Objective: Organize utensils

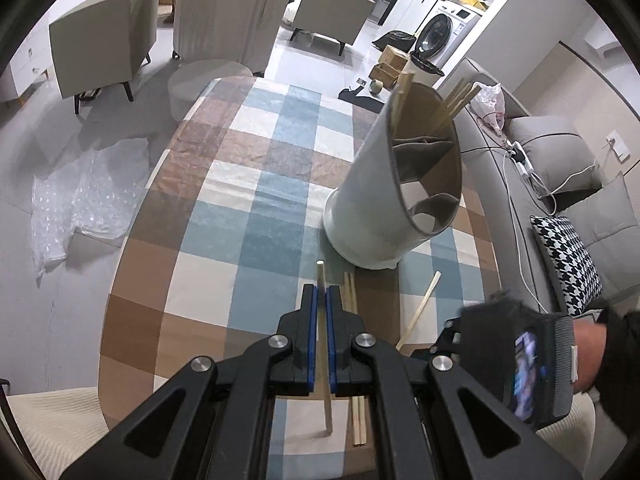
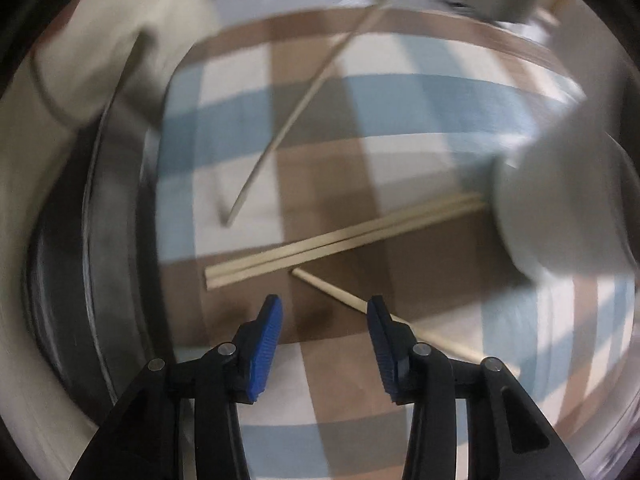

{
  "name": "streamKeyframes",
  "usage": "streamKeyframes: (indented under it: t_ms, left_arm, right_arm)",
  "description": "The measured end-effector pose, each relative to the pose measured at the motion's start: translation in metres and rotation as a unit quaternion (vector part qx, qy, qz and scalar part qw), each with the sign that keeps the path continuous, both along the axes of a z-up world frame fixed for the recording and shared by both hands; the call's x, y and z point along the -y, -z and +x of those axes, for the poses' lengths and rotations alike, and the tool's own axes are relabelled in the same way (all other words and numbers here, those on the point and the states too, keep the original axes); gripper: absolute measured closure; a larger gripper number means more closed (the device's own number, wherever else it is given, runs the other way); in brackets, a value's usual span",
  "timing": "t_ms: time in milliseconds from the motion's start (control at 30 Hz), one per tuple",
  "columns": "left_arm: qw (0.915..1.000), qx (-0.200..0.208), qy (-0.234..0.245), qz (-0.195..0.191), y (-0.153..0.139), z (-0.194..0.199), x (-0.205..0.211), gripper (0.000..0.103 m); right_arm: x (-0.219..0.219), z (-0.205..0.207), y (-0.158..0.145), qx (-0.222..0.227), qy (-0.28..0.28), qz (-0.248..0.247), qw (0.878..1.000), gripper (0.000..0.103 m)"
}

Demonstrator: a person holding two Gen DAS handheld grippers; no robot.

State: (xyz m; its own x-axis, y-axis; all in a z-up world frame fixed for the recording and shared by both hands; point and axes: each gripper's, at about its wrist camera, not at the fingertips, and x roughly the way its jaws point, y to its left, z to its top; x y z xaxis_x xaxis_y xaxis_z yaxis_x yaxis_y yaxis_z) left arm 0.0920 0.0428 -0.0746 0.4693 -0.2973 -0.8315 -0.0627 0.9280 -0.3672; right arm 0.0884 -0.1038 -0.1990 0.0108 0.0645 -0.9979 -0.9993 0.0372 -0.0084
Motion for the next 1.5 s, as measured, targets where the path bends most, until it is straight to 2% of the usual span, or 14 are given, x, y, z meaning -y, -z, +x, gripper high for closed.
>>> streamKeyframes:
  t_ms: [133, 300, 367, 467, 633, 733, 867, 1033, 1100, 1167, 1333, 1400, 1467, 1500]
  left_arm:
    - [0.9999, -0.005, 0.002, -0.014, 0.004, 0.004, -0.008, 0.103]
    - [0.9998, -0.002, 0.005, -0.02, 0.002, 0.008, -0.011, 0.103]
    - [0.9998, -0.001, 0.008, -0.019, 0.002, 0.009, -0.011, 0.103]
    - [0.9998, -0.003, 0.008, -0.018, 0.002, 0.009, -0.011, 0.103]
    - [0.9999, 0.006, 0.011, -0.009, -0.005, 0.006, -0.005, 0.103]
    - [0.9998, 0.015, 0.016, -0.001, -0.012, 0.003, 0.0, 0.103]
    - [0.9993, 0.027, 0.024, 0.01, -0.021, -0.001, 0.01, 0.103]
    - [0.9976, 0.037, 0.047, 0.035, -0.029, -0.009, 0.026, 0.103]
    - [0.997, 0.038, 0.05, 0.044, -0.03, -0.01, 0.029, 0.103]
    - [0.9971, 0.037, 0.05, 0.043, -0.032, -0.012, 0.029, 0.103]
    - [0.9971, 0.04, 0.042, 0.049, -0.031, -0.017, 0.025, 0.103]
    - [0.9973, 0.04, 0.038, 0.048, -0.03, -0.017, 0.022, 0.103]
    - [0.9973, 0.041, 0.037, 0.049, -0.03, -0.017, 0.021, 0.103]
    - [0.9973, 0.041, 0.038, 0.049, -0.03, -0.016, 0.021, 0.103]
  right_arm:
    - [-0.013, -0.008, 0.015, 0.002, -0.057, -0.038, 0.998, 0.069]
    - [-0.022, -0.006, 0.017, -0.004, -0.069, -0.04, 0.997, 0.08]
    - [-0.023, -0.004, 0.015, 0.002, -0.067, -0.039, 0.997, 0.095]
    - [-0.021, 0.006, 0.015, 0.005, -0.036, -0.026, 0.999, 0.1]
    - [-0.008, 0.027, -0.006, 0.008, 0.071, 0.046, 0.996, 0.1]
    - [0.006, 0.04, -0.029, 0.003, 0.16, 0.107, 0.981, 0.1]
    - [0.033, 0.043, -0.059, 0.007, 0.27, 0.194, 0.943, 0.103]
    - [0.057, 0.031, -0.071, 0.002, 0.361, 0.264, 0.894, 0.103]
    - [0.06, 0.026, -0.068, -0.004, 0.383, 0.269, 0.884, 0.103]
    - [0.061, 0.02, -0.062, -0.004, 0.388, 0.257, 0.885, 0.103]
    - [0.064, 0.026, -0.047, 0.012, 0.384, 0.211, 0.899, 0.099]
    - [0.061, 0.037, -0.041, 0.03, 0.371, 0.183, 0.91, 0.093]
    - [0.055, 0.045, -0.031, 0.027, 0.356, 0.155, 0.921, 0.078]
    - [0.05, 0.049, -0.024, 0.023, 0.346, 0.139, 0.927, 0.076]
